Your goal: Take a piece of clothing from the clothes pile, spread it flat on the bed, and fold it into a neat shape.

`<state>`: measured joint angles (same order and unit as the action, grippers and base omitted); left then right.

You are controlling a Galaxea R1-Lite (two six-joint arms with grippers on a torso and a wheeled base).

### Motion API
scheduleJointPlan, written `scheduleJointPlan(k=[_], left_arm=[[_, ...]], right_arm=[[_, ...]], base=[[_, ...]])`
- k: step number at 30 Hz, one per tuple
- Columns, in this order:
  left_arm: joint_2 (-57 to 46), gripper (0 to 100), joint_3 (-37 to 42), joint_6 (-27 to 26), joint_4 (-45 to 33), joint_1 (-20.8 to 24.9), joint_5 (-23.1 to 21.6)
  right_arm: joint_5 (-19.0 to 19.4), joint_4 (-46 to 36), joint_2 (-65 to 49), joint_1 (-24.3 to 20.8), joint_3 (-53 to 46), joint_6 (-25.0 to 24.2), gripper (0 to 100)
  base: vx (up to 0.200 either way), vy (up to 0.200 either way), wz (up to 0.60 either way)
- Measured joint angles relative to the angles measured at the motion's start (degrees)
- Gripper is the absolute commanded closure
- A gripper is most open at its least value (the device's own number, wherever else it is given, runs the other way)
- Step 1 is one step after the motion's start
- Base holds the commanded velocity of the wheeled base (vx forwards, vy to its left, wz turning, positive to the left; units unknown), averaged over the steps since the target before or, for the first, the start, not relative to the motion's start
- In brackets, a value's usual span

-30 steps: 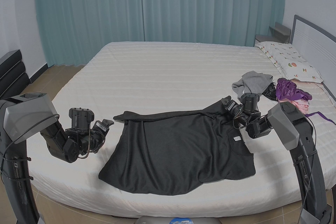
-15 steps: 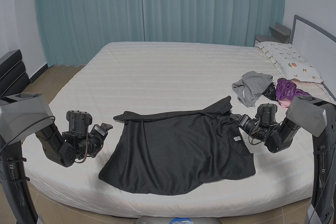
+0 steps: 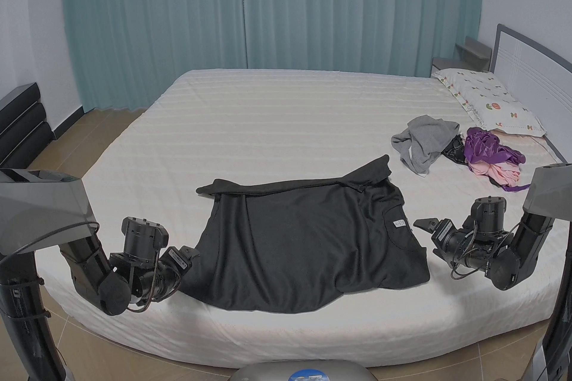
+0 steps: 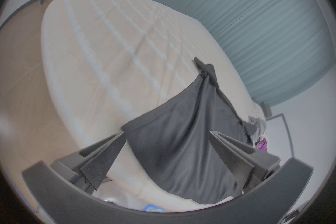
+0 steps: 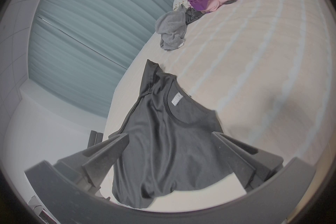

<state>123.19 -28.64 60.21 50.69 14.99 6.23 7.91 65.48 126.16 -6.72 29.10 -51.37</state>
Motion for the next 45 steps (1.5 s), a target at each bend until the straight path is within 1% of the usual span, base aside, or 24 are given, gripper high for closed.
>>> scheduleJointPlan(k=[2,6,8,11,13,16,27,28,31,35,40,45], left_arm=[[0.0,0,1.3,-1.3,0.1,0.3,0.2],[0.6,0,1.6,-1.7,0.3,0.5,0.7],[1.4,0,1.0,-2.1,0.4,0.6,1.7],[3.3,0,-0.8,-3.9,0.3,0.6,4.7],[4.5,0,-2.4,-4.8,0.4,0.6,5.9],[6.8,0,-5.2,-5.3,0.2,0.6,6.5],[10.8,0,-10.7,-6.9,-0.3,0.3,6.8],[11.1,100,-10.9,-7.7,-0.3,0.3,6.8],[11.6,100,-11.0,-9.7,-0.3,0.4,6.9],[12.0,100,-10.9,-9.9,-0.1,0.5,7.0],[11.9,100,-10.3,-9.1,0.0,0.2,7.4],[9.7,100,-9.1,-7.4,0.1,-0.9,7.7]], right_arm=[[0.3,0.2,-0.4,-0.1,-1.1,-0.1,0],[0.4,1.0,-0.4,-0.5,-2.0,-0.1,0],[0.4,1.7,-0.3,-0.5,-2.3,-0.1,0],[0.4,3.0,0.0,-0.7,-2.8,-0.1,0],[0.4,3.4,0.2,-0.8,-3.0,-0.1,0],[0.4,3.8,0.7,-1.1,-3.3,0.1,0],[0.4,3.9,1.9,-1.6,-3.4,0.4,0],[0.4,3.9,2.0,-1.6,-3.4,0.6,0],[0.4,3.8,2.3,-1.9,-3.4,2.5,0],[0.4,3.6,3.0,-2.4,-3.9,5.2,0],[0.4,3.3,4.4,-3.0,-4.2,6.4,0],[1.1,3.1,5.6,-3.0,-3.5,7.8,0]], base=[[0.000,0.000,0.00],[0.000,0.000,0.00],[0.000,0.000,0.00],[0.000,0.000,0.00],[0.000,0.000,0.00],[0.000,0.000,0.00],[0.000,0.000,0.00],[0.000,0.000,0.00],[0.000,0.000,0.00],[0.000,0.000,0.00],[0.000,0.000,0.00],[0.000,0.000,0.00]])
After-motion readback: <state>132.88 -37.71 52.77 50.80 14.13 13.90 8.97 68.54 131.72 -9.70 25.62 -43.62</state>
